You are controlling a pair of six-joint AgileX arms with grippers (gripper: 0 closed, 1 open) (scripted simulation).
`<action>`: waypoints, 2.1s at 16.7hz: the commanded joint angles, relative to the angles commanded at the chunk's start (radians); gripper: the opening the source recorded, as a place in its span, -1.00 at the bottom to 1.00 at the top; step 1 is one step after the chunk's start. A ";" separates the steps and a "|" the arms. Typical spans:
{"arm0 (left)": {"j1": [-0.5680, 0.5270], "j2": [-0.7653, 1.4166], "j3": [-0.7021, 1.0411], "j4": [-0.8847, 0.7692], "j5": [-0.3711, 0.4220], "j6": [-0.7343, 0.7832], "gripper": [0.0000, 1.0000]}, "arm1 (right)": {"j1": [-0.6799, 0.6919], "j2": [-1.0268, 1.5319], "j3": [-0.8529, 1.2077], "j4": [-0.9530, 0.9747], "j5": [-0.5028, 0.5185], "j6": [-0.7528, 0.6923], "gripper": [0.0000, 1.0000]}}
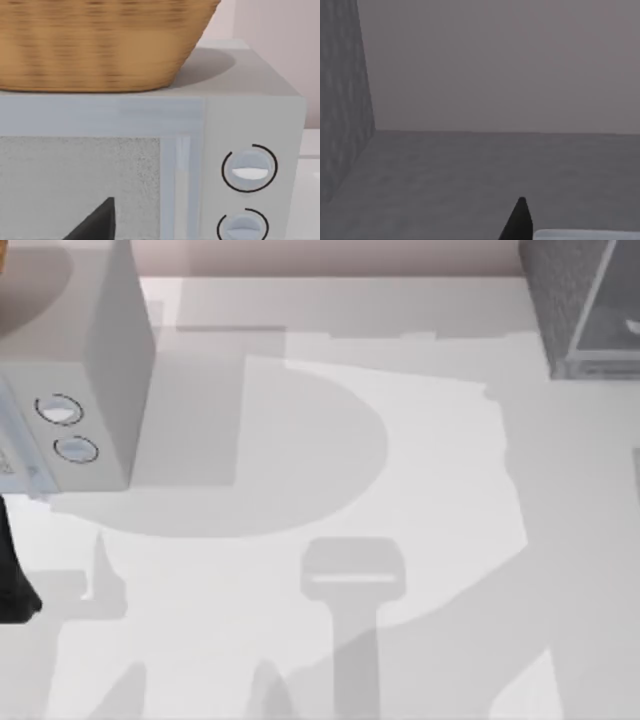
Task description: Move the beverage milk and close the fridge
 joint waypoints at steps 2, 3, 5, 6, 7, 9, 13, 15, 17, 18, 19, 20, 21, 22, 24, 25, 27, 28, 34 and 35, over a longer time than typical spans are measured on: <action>0.000 0.000 0.000 0.000 0.000 0.000 1.00 | -0.003 0.002 0.002 -0.001 -0.001 -0.001 -1.00; 0.000 0.000 0.000 0.000 0.000 0.000 1.00 | -0.003 0.002 0.002 -0.001 -0.001 -0.001 -1.00; 0.000 0.000 0.000 0.000 0.000 0.000 1.00 | -0.003 0.002 0.002 -0.001 -0.001 -0.001 -1.00; 0.000 0.000 0.000 0.000 0.000 0.000 1.00 | -0.003 0.002 0.002 -0.001 -0.001 -0.001 -0.85; 0.000 0.000 0.000 0.000 0.000 0.000 1.00 | -0.003 0.002 0.002 -0.001 -0.001 -0.001 -0.70; 0.000 0.000 0.000 0.000 0.000 0.000 1.00 | -0.003 0.002 0.002 -0.001 -0.001 -0.001 -0.40; 0.000 0.000 0.000 0.000 0.000 0.000 1.00 | -0.003 0.002 0.002 -0.001 -0.001 -0.001 0.21; 0.000 0.000 0.000 0.000 0.000 0.000 1.00 | -0.003 0.002 0.002 -0.001 -0.001 -0.001 0.51; 0.000 0.000 0.000 0.000 0.000 0.000 1.00 | -0.003 0.002 0.002 -0.001 -0.001 -0.001 0.81; 0.000 0.000 0.000 0.000 0.000 0.000 1.00 | -0.003 0.002 0.002 -0.001 -0.001 -0.001 0.96; 0.000 0.000 0.000 0.000 0.000 0.000 1.00 | -0.003 0.002 0.002 -0.001 -0.001 -0.001 1.00; 0.000 0.000 0.000 0.000 0.000 0.000 1.00 | -0.003 0.002 0.002 -0.001 -0.001 -0.001 1.00; 0.000 0.000 0.000 0.000 0.000 0.000 1.00 | -0.003 0.002 0.002 -0.001 -0.001 -0.001 1.00; 0.000 0.000 0.000 0.000 0.000 0.000 1.00 | -0.003 0.002 0.002 -0.001 -0.001 -0.001 1.00; 0.000 0.000 0.000 0.000 0.000 0.000 1.00 | -0.003 0.002 0.002 -0.001 -0.001 -0.001 1.00; 0.000 0.000 0.000 0.000 0.000 0.000 1.00 | -0.003 0.002 0.002 -0.001 -0.001 -0.001 1.00; 0.000 0.000 0.000 0.000 0.000 0.000 1.00 | -0.001 0.001 0.002 -0.001 -0.001 -0.001 1.00; 0.000 0.000 0.000 0.000 0.000 0.000 1.00 | -0.001 0.001 0.002 -0.001 -0.001 -0.001 1.00; 0.000 0.000 0.000 0.000 0.000 0.000 1.00 | 0.018 -0.214 -0.142 -0.112 0.025 -0.001 1.00; 0.000 0.000 0.000 0.000 0.000 0.000 1.00 | 0.023 -0.287 -0.182 -0.143 0.033 -0.002 1.00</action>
